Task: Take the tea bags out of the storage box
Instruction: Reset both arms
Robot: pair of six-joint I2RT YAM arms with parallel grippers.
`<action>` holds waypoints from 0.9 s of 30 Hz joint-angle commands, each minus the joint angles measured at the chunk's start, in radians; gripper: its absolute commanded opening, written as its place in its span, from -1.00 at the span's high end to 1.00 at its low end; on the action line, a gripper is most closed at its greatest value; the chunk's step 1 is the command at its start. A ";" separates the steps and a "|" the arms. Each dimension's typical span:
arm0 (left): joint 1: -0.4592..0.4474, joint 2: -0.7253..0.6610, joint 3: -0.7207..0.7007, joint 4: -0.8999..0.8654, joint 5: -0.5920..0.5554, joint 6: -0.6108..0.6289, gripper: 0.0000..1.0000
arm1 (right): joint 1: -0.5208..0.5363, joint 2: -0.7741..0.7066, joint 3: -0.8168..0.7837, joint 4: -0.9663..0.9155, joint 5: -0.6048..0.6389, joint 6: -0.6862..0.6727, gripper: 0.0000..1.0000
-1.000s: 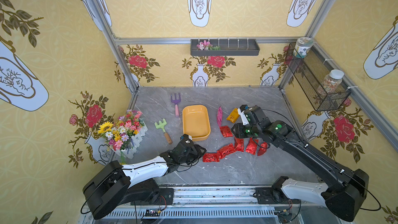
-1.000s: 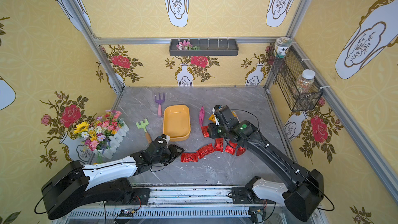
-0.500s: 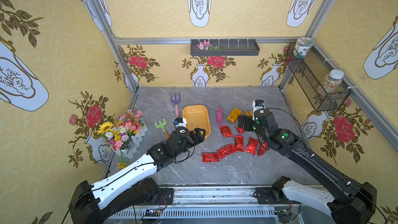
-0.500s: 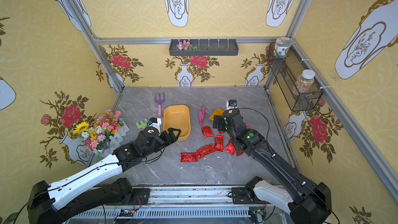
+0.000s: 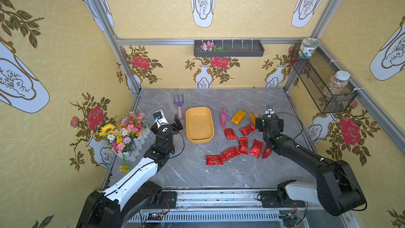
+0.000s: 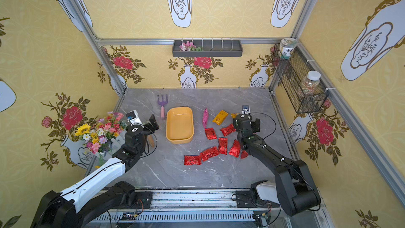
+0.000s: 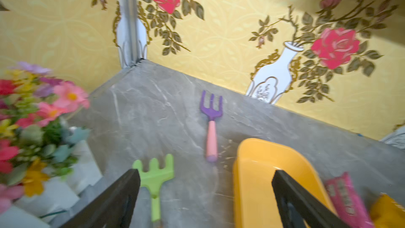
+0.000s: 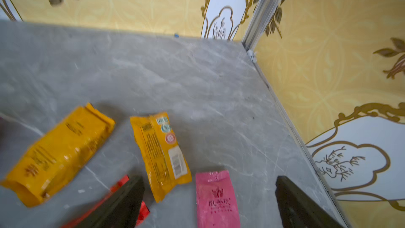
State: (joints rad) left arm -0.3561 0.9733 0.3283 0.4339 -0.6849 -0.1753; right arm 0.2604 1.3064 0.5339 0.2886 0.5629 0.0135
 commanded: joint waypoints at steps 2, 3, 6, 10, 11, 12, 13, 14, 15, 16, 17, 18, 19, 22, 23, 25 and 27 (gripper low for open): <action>0.121 0.040 -0.143 0.313 0.045 0.126 -1.00 | -0.020 0.053 -0.066 0.193 0.004 -0.020 -0.94; 0.145 0.071 -0.165 0.350 0.062 0.123 -1.00 | -0.030 0.070 -0.093 0.250 -0.027 -0.024 -0.94; 0.202 0.170 -0.209 0.520 0.090 0.115 -1.00 | -0.061 0.135 -0.199 0.492 -0.043 -0.029 -0.94; 0.260 0.265 -0.210 0.645 0.202 0.173 -1.00 | -0.137 0.090 -0.245 0.500 -0.196 0.025 -0.94; 0.280 0.293 -0.226 0.681 0.215 0.152 -1.00 | -0.154 0.072 -0.275 0.527 -0.232 0.032 -0.94; 0.295 0.323 -0.251 0.761 0.211 0.134 -1.00 | -0.169 0.067 -0.320 0.587 -0.291 0.028 -0.94; 0.306 0.345 -0.268 0.784 0.205 0.114 -1.00 | -0.175 0.118 -0.372 0.753 -0.315 0.003 -0.94; 0.310 0.371 -0.279 0.839 0.211 0.115 -1.00 | -0.162 0.160 -0.391 0.846 -0.295 -0.022 -0.94; 0.312 0.393 -0.280 0.872 0.219 0.129 -1.00 | -0.147 0.134 -0.362 0.769 -0.263 -0.017 -0.94; 0.311 0.395 -0.269 0.855 0.220 0.132 -1.00 | -0.161 0.105 -0.308 0.595 -0.296 0.013 -0.94; 0.312 0.389 -0.269 0.840 0.224 0.125 -1.00 | -0.187 0.133 -0.308 0.636 -0.335 0.015 -0.94; 0.312 0.383 -0.263 0.813 0.219 0.120 -1.00 | -0.193 0.147 -0.305 0.664 -0.339 0.014 -0.94; 0.312 0.382 -0.260 0.809 0.217 0.119 -1.00 | -0.198 0.120 -0.297 0.601 -0.347 0.028 -0.94; 0.313 0.393 -0.257 0.813 0.217 0.119 -1.00 | -0.205 0.144 -0.299 0.638 -0.352 0.028 -0.94; 0.315 0.390 -0.258 0.813 0.218 0.119 -1.00 | -0.207 0.134 -0.295 0.612 -0.350 0.035 -0.94; 0.313 0.392 -0.258 0.813 0.218 0.119 -1.00 | -0.210 0.137 -0.300 0.625 -0.357 0.034 -0.94; 0.314 0.395 -0.256 0.813 0.217 0.119 -1.00 | -0.209 0.128 -0.305 0.625 -0.353 0.033 -0.94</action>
State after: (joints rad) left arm -0.0433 1.3628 0.0689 1.2079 -0.4747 -0.0578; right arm 0.0517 1.4406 0.2329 0.8837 0.2226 0.0299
